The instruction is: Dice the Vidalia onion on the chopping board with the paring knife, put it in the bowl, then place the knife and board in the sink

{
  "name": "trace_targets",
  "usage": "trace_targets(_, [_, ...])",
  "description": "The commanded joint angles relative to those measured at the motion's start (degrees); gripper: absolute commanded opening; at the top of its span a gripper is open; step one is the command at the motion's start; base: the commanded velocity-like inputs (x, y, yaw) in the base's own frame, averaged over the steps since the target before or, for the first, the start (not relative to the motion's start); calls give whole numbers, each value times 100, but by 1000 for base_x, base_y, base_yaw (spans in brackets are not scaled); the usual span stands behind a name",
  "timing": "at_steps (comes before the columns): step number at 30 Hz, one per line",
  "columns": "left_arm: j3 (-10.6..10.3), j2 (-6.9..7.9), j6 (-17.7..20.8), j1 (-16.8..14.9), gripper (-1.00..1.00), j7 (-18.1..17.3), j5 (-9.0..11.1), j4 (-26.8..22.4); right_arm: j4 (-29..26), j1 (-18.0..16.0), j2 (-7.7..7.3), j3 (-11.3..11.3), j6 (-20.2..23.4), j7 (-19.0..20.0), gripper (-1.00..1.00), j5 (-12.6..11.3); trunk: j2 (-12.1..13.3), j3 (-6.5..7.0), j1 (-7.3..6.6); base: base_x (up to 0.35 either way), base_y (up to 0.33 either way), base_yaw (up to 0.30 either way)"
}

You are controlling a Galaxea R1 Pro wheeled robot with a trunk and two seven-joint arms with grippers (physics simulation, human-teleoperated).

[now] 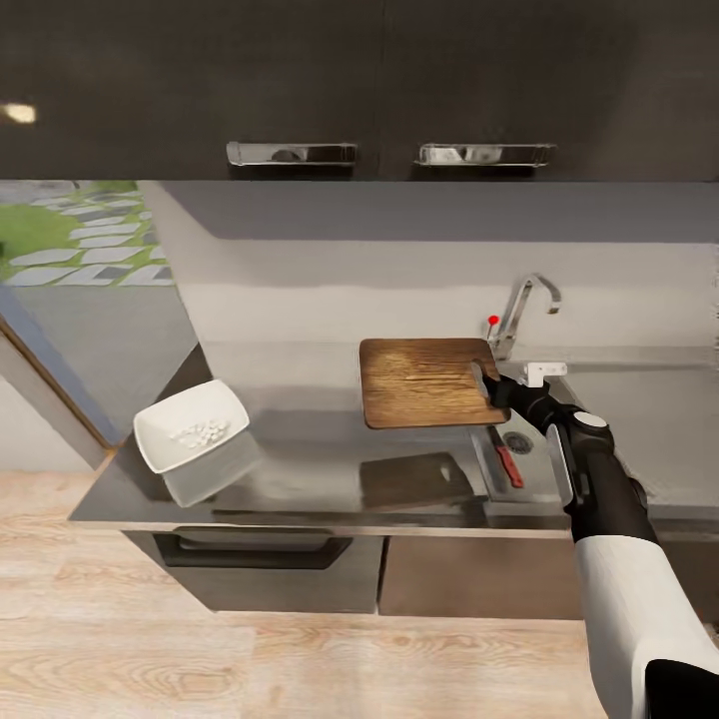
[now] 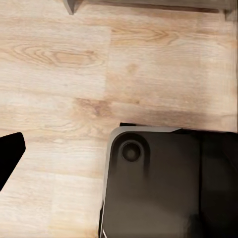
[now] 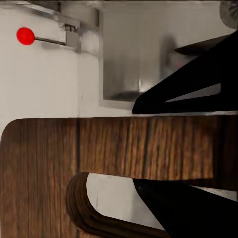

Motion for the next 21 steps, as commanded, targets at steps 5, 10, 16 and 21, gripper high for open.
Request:
trace_targets(5, [-44,10,-11,2,100,43,59,-10,-6,-5,3,-14,24,39,-100,42,-12,-10,4,0,-306,0])
trace_targets(10, [-44,10,-11,2,100,44,59,-10,3,-5,10,-14,24,28,-100,41,-12,-10,4,0,-306,0])
trace_targets(16, [-44,10,-11,2,100,43,59,-27,105,-5,100,-14,11,-595,-100,49,-12,-10,4,0,-222,0])
trace_targets(21, [-52,10,-11,2,100,43,59,-18,134,-5,551,-19,23,-2351,-100,42,-12,-10,4,0,-18,0])
